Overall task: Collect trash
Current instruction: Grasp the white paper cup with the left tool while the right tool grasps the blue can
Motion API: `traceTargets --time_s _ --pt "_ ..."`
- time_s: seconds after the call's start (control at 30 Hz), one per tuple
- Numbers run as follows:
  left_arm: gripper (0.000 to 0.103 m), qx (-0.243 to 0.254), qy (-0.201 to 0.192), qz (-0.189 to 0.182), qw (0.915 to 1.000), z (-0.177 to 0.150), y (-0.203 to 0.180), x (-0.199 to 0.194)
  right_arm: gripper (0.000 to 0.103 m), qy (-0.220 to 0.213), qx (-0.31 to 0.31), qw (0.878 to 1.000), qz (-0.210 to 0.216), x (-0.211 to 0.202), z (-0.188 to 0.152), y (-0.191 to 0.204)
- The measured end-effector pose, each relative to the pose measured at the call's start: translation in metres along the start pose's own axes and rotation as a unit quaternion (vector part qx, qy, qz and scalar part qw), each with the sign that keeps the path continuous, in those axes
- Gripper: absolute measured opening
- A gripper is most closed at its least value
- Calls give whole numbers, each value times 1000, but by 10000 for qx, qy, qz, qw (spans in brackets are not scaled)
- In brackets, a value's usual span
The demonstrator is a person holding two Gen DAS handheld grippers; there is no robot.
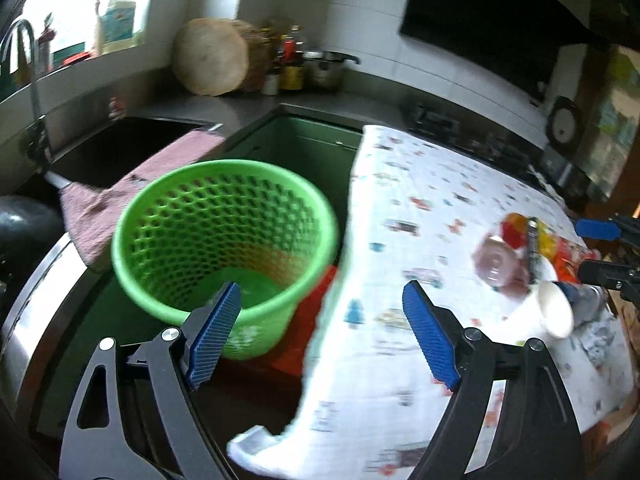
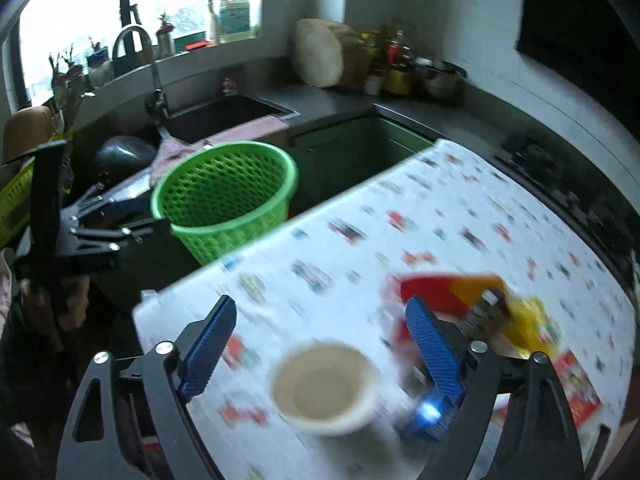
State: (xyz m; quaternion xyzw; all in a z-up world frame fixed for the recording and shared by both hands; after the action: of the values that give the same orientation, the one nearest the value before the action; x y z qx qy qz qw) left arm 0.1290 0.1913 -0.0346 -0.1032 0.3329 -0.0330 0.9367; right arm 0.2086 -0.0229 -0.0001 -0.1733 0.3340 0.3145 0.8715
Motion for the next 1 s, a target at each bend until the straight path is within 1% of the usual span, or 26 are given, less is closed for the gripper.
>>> traceTargets --time_s 0.1,0.23,0.3,0.47,0.57,0.7,0.87,1.0 --pt "83 142 18 -171 9998 -3 -24 0 86 84 -72 9996 -242 -12 -22 -23" --pt "84 340 86 -421 9985 -11 -56 0 87 288 -220 9988 -328 -20 -54 -43" --pt "88 484 133 -520 9974 -16 -69 1 88 378 -372 9979 -373 -21 -68 -48" --pt "89 912 266 -735 9928 -30 -104 6 89 731 -795 9930 -485 -9 -97 -61" --pt "89 1156 393 -909 9883 -41 -125 14 89 896 -1005 9897 -477 3 -106 -68" --pt "89 1305 581 -1038 9843 -54 -141 26 89 1030 -1211 9864 -424 18 -109 -76" --pt "89 1189 867 -1262 9810 -67 -151 42 89 1202 -1225 9849 -215 36 -108 -89" --pt "89 1323 955 -1371 9770 -76 -162 49 89 1402 -1214 9826 -53 51 -110 -98"
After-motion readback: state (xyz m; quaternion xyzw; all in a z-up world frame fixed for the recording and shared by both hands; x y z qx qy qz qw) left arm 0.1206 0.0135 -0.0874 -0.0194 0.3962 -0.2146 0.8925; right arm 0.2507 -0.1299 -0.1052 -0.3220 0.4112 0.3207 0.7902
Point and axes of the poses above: each gripper's, at about its wrist camera, not at the fingertips, and x roughly the way its jaws point, y to its left, z to its top, the point moved 6 cm from there along x, roughly the way its jaws point, and after that the axes turned 4 degrees about -z, right-handed, at the moved point
